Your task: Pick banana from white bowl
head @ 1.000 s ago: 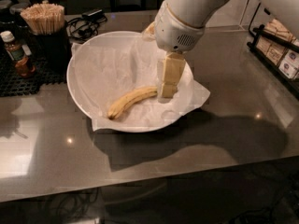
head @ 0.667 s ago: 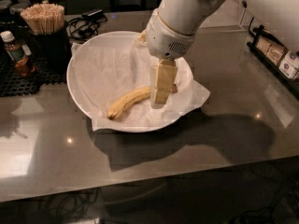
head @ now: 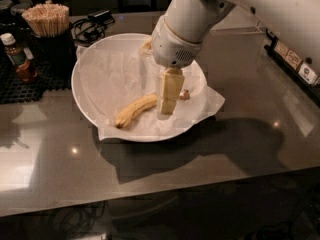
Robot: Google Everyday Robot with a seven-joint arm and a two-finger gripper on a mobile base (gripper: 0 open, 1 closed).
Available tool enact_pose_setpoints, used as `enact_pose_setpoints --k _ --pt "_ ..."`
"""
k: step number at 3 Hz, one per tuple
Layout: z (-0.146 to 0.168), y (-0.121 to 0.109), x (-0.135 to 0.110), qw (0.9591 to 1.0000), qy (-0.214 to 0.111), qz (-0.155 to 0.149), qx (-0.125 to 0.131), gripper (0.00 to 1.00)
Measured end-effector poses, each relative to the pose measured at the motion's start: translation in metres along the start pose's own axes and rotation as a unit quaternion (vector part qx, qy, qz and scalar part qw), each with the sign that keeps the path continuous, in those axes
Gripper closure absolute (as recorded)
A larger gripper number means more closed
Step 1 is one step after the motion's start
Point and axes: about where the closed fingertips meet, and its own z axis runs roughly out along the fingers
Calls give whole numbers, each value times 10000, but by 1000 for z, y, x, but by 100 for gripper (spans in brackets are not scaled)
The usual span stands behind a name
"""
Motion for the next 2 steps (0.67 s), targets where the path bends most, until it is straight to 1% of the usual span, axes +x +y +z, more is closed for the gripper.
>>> enact_pose_setpoints --k 1,2 --pt "30 -3 0 9993 -278 -60 -256 0" --pt "30 -3 0 9993 -279 -60 -258 0"
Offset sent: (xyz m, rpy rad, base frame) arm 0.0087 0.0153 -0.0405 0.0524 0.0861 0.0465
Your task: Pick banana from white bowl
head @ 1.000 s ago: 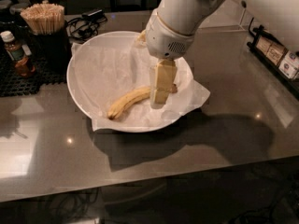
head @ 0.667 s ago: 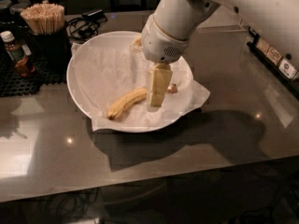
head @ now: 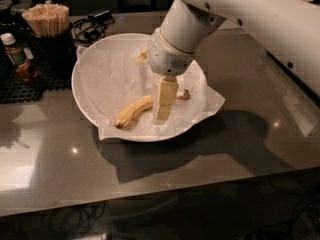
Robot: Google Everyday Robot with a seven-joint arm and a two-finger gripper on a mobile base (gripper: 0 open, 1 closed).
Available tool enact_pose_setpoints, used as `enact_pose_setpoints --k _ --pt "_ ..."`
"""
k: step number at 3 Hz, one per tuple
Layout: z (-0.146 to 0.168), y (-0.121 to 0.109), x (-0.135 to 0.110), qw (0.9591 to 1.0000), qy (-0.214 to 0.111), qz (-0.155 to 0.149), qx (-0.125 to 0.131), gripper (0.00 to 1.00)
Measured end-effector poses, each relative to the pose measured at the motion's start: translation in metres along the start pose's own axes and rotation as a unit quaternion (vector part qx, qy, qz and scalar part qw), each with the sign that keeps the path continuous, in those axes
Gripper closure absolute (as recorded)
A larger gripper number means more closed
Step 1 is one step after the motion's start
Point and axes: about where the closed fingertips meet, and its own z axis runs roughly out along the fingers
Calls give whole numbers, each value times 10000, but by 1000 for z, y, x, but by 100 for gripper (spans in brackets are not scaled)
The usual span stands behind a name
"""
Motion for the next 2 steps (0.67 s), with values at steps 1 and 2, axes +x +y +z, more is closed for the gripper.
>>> enact_pose_setpoints --k 1,2 --pt "0 0 0 10000 0 0 0 18" --pt "0 0 0 10000 0 0 0 41"
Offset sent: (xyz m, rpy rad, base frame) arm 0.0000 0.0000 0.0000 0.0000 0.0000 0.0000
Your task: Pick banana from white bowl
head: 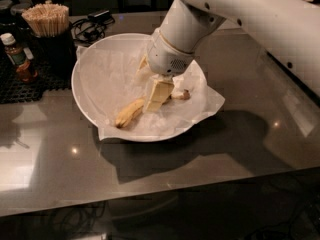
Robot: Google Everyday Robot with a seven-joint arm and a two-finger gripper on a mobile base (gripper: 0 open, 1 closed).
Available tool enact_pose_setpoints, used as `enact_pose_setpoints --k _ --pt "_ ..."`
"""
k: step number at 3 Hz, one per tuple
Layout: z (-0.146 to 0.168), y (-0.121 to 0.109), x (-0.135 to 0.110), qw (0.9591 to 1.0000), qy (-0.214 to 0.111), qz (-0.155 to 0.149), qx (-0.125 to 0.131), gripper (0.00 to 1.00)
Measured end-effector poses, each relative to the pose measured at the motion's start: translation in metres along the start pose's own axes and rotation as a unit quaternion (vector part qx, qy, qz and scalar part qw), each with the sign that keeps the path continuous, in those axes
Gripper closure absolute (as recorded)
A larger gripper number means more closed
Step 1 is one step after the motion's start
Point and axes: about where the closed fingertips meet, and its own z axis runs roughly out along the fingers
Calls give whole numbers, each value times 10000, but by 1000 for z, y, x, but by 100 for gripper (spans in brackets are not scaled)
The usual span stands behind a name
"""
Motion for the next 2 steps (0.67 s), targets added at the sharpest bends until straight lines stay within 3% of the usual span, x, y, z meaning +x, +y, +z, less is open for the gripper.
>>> enact_pose_setpoints --k 1,2 --pt "0 0 0 10000 0 0 -1 62" --pt "3 0 0 10000 -10 11 -27 63"
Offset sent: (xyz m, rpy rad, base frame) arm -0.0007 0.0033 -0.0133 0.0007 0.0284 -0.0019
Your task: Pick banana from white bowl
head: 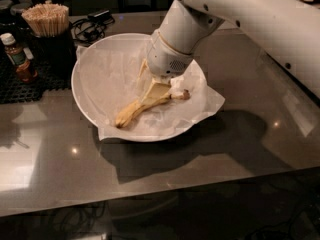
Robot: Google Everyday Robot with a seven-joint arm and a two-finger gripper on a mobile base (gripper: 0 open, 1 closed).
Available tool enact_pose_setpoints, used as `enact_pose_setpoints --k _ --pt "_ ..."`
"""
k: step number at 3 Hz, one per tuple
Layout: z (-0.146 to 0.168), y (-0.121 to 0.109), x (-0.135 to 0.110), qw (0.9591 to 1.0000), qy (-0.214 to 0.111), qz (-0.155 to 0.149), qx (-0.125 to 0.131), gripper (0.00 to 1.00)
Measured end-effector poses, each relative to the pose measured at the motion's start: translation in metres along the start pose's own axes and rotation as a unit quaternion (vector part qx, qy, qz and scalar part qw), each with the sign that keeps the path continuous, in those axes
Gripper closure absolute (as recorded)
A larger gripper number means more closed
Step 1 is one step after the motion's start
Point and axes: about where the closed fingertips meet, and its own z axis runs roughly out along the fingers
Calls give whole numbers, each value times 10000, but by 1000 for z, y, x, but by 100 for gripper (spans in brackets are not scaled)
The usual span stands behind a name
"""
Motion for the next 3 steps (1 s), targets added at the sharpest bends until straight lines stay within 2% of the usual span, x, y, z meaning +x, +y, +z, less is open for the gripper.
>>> enact_pose_setpoints --k 1,3 --pt "11 4 2 9999 -50 76 -80 63" --pt "30 16 7 9991 -176 203 -319 47"
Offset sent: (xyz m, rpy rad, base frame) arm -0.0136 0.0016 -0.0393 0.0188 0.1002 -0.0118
